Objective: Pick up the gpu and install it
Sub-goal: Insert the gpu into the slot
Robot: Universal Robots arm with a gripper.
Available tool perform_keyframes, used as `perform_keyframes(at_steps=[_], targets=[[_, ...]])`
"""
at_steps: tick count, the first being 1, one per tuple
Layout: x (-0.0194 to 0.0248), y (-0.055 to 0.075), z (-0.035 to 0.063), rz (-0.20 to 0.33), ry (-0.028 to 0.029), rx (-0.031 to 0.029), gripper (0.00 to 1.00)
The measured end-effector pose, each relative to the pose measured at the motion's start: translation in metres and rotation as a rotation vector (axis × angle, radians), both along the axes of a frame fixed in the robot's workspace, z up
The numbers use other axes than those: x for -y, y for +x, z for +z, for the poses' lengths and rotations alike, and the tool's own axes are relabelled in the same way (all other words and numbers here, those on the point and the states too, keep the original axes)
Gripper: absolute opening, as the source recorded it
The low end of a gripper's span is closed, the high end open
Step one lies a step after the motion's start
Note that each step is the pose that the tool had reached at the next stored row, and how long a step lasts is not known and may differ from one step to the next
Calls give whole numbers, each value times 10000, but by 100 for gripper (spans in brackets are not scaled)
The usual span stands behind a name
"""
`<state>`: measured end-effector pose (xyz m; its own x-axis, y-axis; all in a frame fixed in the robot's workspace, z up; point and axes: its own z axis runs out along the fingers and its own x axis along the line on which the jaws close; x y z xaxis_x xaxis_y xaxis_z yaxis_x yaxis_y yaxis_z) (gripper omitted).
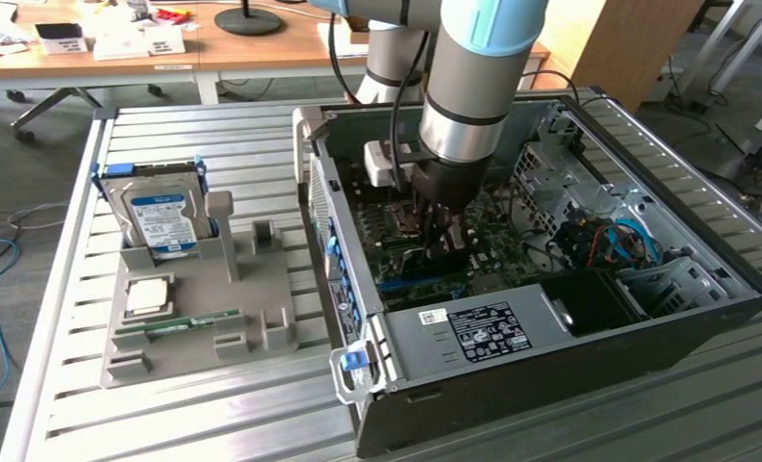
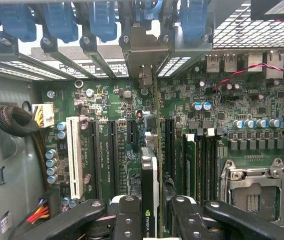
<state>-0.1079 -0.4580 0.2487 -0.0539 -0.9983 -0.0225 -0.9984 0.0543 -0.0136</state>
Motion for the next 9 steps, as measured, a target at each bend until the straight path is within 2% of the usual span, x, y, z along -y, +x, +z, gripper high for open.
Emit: perform_keyframes(at_steps=[9], targets=[[0,-2,-13,0,2,1,27]])
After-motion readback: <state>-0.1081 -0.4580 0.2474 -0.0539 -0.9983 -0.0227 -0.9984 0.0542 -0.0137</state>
